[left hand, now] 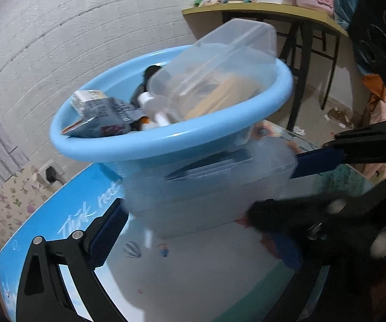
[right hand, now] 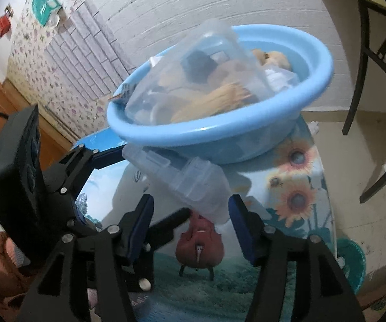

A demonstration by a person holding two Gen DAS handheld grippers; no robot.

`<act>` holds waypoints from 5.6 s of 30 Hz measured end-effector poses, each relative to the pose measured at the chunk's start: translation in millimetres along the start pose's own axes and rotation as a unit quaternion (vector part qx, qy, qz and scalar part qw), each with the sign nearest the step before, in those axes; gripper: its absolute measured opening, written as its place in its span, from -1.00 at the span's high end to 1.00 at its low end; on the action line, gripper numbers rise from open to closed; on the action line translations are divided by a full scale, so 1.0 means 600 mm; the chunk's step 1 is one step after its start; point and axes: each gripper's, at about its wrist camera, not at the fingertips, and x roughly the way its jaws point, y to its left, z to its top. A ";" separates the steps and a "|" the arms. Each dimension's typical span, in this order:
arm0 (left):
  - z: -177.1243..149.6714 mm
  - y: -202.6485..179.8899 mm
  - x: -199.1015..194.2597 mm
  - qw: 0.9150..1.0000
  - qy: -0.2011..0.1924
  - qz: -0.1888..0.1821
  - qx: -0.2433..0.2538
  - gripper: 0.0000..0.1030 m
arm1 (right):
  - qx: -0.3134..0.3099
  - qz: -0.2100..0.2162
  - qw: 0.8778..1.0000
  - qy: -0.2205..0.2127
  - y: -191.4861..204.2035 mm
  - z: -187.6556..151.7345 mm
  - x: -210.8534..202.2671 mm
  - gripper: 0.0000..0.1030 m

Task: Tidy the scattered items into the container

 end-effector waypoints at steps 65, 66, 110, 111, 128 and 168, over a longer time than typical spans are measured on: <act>0.104 0.012 -0.120 0.993 -0.112 0.032 -0.016 -0.95 | -0.027 -0.015 0.992 -0.120 0.054 0.078 -0.129 -0.32; 0.106 0.013 -0.117 0.993 -0.112 0.033 -0.017 -0.95 | -0.026 -0.013 0.992 -0.121 0.051 0.082 -0.127 -0.32; 0.242 0.102 0.015 0.988 -0.126 0.088 -0.033 -0.96 | -0.023 -0.005 0.988 -0.154 -0.018 0.272 -0.016 -0.32; 0.238 0.104 0.016 0.988 -0.122 0.087 -0.034 -0.96 | -0.022 -0.004 0.989 -0.147 -0.021 0.270 -0.008 -0.32; 0.181 0.111 -0.001 0.990 -0.109 0.069 -0.053 -0.97 | -0.028 0.011 0.990 -0.138 -0.010 0.228 -0.002 -0.32; 0.011 0.139 -0.296 0.968 -0.125 0.083 -0.203 -1.00 | -0.105 -0.091 0.976 -0.167 0.219 0.103 -0.190 -0.36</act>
